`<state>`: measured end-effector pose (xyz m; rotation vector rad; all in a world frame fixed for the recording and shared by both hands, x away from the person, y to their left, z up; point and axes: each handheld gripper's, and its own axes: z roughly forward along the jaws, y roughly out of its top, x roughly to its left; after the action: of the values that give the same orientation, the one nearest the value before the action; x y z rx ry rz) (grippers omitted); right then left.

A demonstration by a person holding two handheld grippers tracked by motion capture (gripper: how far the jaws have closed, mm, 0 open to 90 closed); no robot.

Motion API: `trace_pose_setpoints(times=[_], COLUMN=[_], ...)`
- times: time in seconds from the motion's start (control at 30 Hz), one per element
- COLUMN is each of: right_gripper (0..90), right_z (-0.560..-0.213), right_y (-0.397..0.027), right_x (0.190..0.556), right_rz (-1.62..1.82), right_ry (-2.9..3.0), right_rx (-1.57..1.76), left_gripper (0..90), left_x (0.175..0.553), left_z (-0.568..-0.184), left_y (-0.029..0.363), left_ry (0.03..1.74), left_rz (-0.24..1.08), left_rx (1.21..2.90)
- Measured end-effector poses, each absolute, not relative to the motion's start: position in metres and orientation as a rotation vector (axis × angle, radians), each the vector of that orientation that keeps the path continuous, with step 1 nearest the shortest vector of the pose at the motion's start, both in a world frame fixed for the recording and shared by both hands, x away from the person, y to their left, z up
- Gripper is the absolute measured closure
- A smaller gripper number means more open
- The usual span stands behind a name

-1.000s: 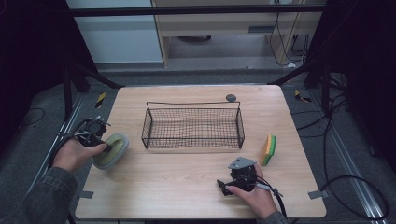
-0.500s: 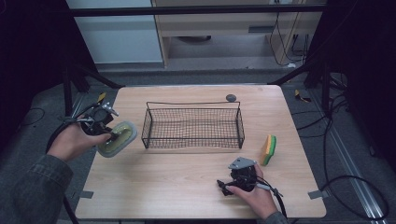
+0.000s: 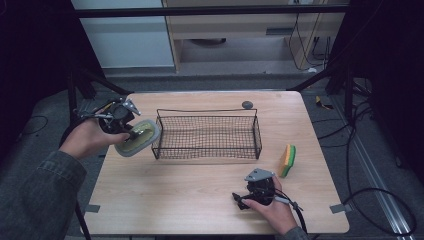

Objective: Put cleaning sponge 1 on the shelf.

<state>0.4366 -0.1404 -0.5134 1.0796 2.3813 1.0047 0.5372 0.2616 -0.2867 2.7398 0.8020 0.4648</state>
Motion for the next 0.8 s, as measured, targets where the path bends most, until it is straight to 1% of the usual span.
trace_pose_setpoints(times=[0.1, 0.27, 0.3, 0.4, 0.53, 0.8], right_gripper=[0.8, 0.8, 0.7, 0.8, 0.8, 0.8], right_z=[-0.513, -0.513, -0.513, -0.513, -0.513, -0.514], right_y=[-0.140, -0.140, -0.140, -0.140, -0.140, -0.140], right_x=[0.437, 0.437, 0.437, 0.437, 0.437, 0.438], right_rz=[1.005, 1.006, 1.006, 1.006, 1.006, 1.010], right_ry=[2.381, 2.381, 2.381, 2.381, 2.381, 2.379], right_rx=[1.079, 1.080, 1.080, 1.079, 1.078, 1.071], left_gripper=[70.8, 70.9, 70.8, 70.8, 70.8, 70.8], left_x=[0.541, 0.545, 0.547, 0.549, 0.552, 0.557], left_z=[-0.286, -0.282, -0.280, -0.279, -0.279, -0.279], left_y=[0.256, 0.249, 0.246, 0.243, 0.235, 0.213], left_ry=[0.767, 0.732, 0.695, 0.686, 0.628, 0.528], left_rz=[0.468, 0.472, 0.470, 0.469, 0.457, 0.439], left_rx=[2.766, 2.762, 2.761, 2.759, 2.773, 2.797])
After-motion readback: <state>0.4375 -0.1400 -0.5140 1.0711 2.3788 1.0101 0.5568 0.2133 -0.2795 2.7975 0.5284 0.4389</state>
